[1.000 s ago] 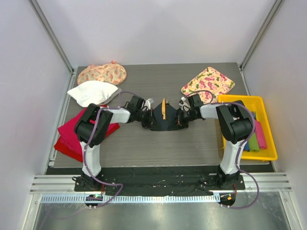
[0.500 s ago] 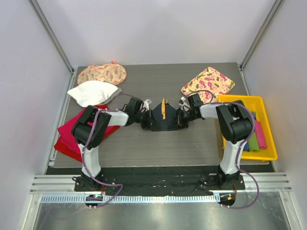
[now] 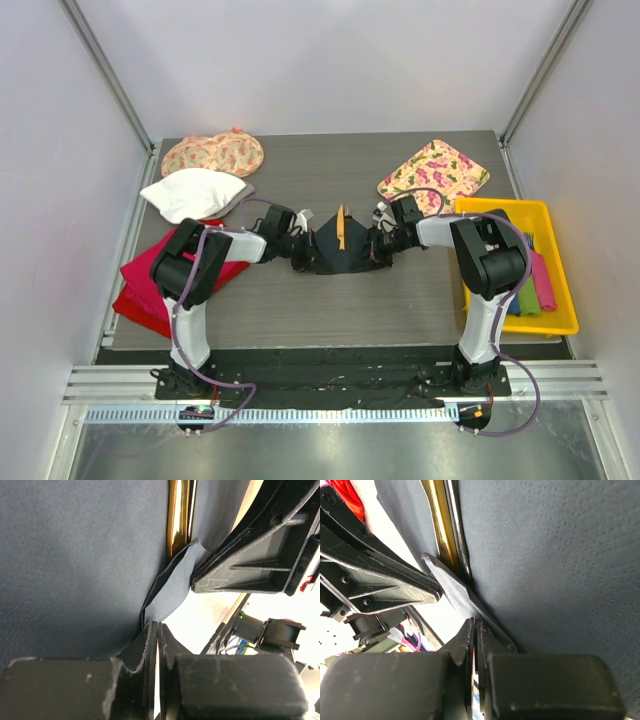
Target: Place the utensils on the paper napkin and roll it up
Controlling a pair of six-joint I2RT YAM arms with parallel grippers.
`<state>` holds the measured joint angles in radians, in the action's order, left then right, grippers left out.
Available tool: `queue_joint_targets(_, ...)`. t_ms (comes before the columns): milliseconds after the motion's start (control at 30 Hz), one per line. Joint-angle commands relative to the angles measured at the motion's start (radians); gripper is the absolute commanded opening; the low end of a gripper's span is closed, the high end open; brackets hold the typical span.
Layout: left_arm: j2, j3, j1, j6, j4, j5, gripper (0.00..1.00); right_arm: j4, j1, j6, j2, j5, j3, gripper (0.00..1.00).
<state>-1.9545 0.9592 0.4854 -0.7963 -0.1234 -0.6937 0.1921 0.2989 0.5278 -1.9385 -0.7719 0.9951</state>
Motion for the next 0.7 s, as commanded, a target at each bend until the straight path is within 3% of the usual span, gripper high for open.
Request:
queue_joint_targets(0,0.019,-0.039,-0.025,0.055,0.048,0.026,0.07,0.021,-0.006,-0.045,-0.037,0.112,0.011,0.01)
queue_joint_targets(400,0.063,-0.080,-0.082,0.088,0.087,0.011,0.11,0.027,-0.004,-0.052,-0.030,0.115,0.010,0.01)
queue_joint_targets(667,0.149,-0.065,-0.065,0.063,-0.039,-0.073,0.15,0.030,-0.007,-0.052,-0.022,0.108,0.010,0.01)
